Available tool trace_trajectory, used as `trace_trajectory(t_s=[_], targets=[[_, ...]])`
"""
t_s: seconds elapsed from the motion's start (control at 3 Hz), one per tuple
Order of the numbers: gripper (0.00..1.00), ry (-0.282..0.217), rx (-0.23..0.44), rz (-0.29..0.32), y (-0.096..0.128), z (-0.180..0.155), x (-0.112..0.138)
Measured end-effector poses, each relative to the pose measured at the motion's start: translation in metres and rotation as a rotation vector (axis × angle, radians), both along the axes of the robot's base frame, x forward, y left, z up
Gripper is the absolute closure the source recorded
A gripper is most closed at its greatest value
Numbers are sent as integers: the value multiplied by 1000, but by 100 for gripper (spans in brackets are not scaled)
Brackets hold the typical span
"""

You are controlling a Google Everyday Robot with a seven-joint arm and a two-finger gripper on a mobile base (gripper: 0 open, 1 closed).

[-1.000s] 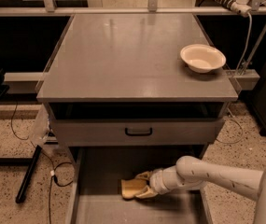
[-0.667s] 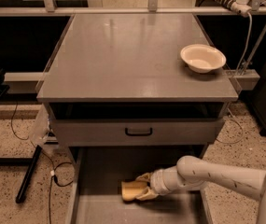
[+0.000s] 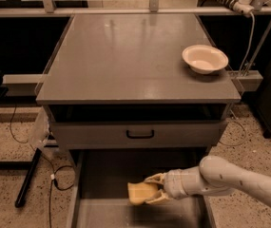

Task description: Pick sponge from middle drawer and place on counter

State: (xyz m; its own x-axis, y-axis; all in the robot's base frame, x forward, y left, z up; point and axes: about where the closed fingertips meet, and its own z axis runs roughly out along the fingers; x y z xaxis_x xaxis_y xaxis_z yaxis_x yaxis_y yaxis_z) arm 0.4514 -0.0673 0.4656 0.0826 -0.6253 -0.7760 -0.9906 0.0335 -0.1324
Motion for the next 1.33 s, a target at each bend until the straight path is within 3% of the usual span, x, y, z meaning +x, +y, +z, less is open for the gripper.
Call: trace_trajectory(t_s=[0.33,0.67,1.0,1.33], targets=[[100,-66,-10,-10,-21,66,-15],[100,-130,-79,-41,-40,133,-20],[100,-193,-167,-64,-50,211,-13],[100,-263,-241,-87,-57,303,11]])
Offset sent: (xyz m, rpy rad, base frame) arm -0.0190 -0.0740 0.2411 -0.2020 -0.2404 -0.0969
